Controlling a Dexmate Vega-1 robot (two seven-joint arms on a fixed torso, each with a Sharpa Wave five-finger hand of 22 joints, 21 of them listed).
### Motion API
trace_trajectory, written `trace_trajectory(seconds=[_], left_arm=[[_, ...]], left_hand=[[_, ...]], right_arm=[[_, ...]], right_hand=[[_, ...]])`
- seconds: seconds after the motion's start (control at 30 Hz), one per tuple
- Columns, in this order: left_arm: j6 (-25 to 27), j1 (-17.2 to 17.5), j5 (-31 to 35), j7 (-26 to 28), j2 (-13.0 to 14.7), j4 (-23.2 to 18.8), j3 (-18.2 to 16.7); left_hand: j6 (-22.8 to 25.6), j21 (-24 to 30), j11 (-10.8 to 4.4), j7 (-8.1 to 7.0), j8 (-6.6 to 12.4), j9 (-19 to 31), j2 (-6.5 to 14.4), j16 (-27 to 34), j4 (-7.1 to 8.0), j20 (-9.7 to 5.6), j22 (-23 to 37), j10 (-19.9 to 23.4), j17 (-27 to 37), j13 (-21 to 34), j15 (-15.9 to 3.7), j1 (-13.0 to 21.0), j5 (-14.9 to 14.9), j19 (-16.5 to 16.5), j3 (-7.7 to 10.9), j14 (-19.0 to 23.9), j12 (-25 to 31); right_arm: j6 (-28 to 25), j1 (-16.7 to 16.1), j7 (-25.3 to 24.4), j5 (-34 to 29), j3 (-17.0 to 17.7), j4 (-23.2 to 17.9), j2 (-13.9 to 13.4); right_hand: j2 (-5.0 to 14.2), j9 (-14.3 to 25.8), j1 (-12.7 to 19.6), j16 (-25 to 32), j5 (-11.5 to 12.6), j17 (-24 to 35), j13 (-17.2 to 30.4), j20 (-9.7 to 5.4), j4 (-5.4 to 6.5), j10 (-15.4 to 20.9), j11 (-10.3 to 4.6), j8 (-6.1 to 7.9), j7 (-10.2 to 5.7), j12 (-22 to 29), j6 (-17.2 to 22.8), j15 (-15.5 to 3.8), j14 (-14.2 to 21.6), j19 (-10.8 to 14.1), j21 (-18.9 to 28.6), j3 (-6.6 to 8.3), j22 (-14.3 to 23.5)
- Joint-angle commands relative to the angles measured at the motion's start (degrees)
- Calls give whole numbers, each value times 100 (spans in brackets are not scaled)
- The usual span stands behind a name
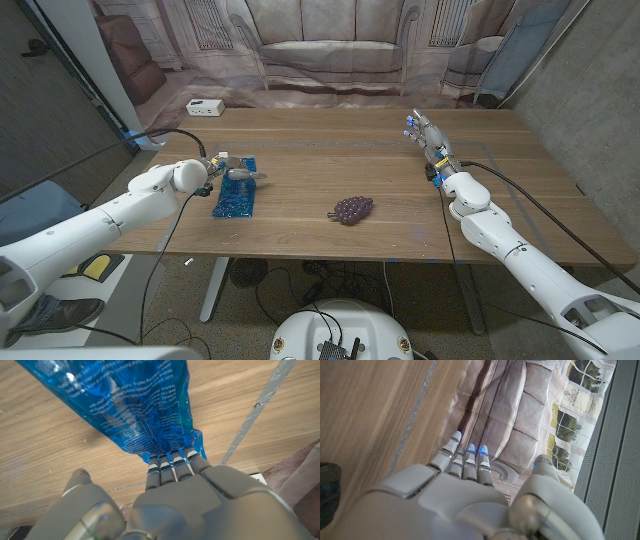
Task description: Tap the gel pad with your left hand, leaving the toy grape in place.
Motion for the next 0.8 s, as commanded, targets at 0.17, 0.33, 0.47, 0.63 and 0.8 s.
trace_trajectory(seconds=[0.17,0.33,0.47,0.63,0.8], left_arm=[[71,329,-91,635,202,-385,-386],[99,376,-94,696,230,-443,-431],[114,412,-100,766,245,-481,-475],[131,464,-115,881,264,-533,-543],[126,504,-155,985,254,-542,-598]], left_hand=[[70,7,-6,2,28,41,57,37,-19,40,33,44,11,27,-21,7,-12,7,7,6,40],[72,7,-21,10,27,41,64,36,-21,31,34,49,11,27,-21,11,-13,13,8,5,40],[73,5,-25,3,25,41,72,36,-24,34,34,53,11,27,-20,15,-13,15,9,7,41],[84,3,-24,-1,28,41,81,38,-27,38,34,57,10,27,-12,21,-14,15,11,14,41],[73,-3,-44,1,22,41,90,32,-31,47,34,50,10,28,-21,28,-14,4,14,-1,37]], right_arm=[[18,-104,-10,-2,25,-112,-56],[-1,-129,-10,-7,30,-156,-86],[-28,-124,2,-13,28,-184,-109],[-58,-118,13,15,33,-192,-108],[-36,-122,31,18,37,-172,-110]], right_hand=[[-13,15,-40,-20,-17,13,21,-8,-15,-7,-11,-12,-15,3,-3,7,-13,-2,26,7,23],[-12,15,-40,-19,-17,13,21,-8,-15,-5,-14,-13,-23,4,-5,7,-12,-3,27,7,23],[-11,15,-39,-17,-17,13,21,-8,-15,-6,-17,-14,-19,4,-6,5,-8,-5,27,7,23],[-11,15,-37,-20,-16,13,21,-6,-16,-8,-13,-14,-19,4,-8,4,-14,-7,27,7,23],[-10,15,-37,-19,-16,13,21,-7,-15,-8,-10,-14,-22,4,-8,4,-13,-8,28,7,23]])
